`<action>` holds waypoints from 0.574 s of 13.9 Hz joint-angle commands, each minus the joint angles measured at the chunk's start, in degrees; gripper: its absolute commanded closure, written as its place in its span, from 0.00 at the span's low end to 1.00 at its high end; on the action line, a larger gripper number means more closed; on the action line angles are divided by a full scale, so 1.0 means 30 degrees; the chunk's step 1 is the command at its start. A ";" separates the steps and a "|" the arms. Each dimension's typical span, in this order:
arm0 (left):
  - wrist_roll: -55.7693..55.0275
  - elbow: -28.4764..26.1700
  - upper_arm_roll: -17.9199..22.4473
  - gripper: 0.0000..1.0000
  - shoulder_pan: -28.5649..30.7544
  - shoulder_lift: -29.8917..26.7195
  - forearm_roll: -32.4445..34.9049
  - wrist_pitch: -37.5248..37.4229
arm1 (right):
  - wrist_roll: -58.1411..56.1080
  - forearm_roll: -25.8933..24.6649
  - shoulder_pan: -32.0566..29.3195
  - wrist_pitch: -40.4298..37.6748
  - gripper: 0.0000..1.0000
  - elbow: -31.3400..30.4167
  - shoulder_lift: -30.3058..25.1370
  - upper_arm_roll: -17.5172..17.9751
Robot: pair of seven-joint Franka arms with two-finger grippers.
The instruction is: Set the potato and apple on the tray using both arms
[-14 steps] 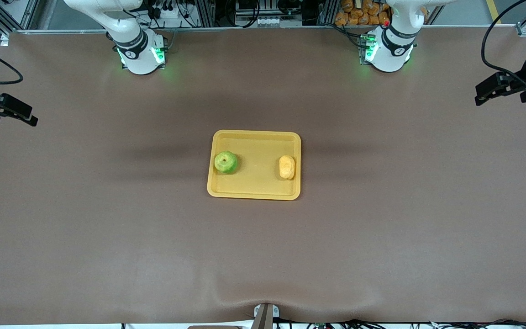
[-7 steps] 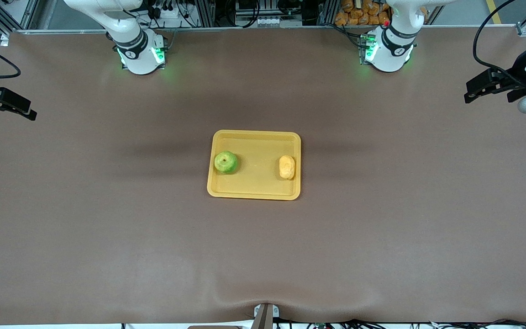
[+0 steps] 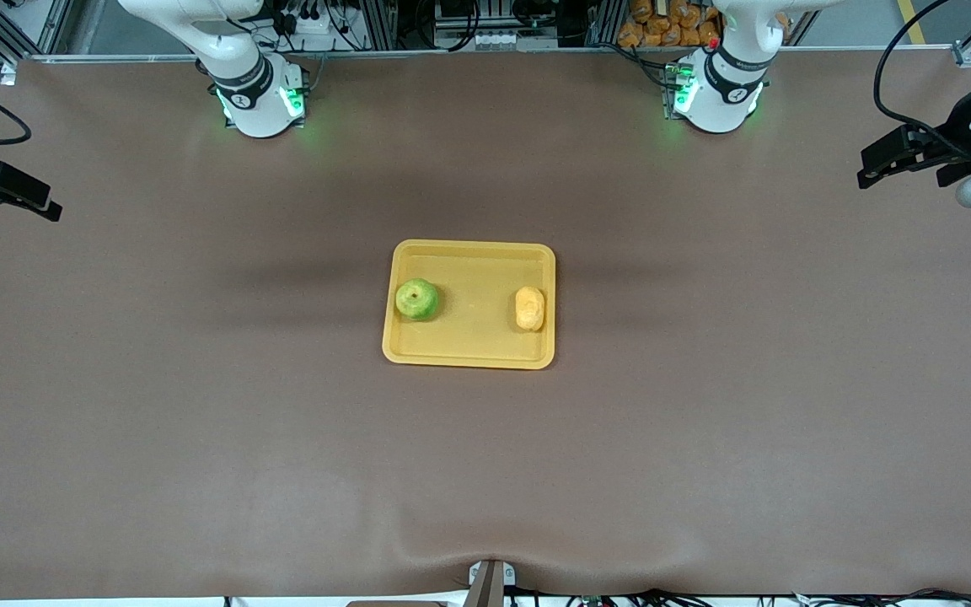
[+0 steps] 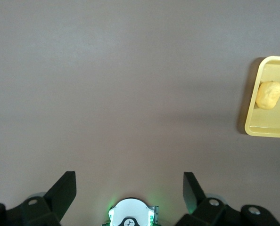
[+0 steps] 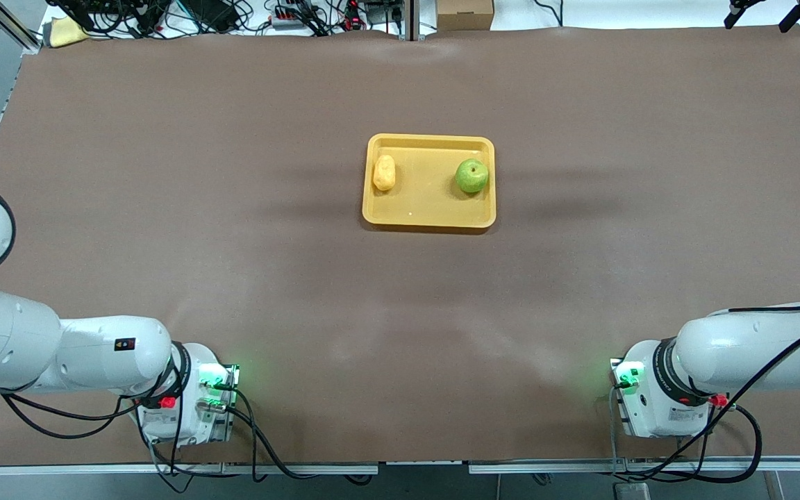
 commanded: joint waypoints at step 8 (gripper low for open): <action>0.0121 -0.0040 0.0056 0.00 0.0045 -0.0352 -0.0326 -0.0347 | -0.0088 -0.0047 -0.0354 -0.0237 0.00 0.0102 -0.0071 0.0284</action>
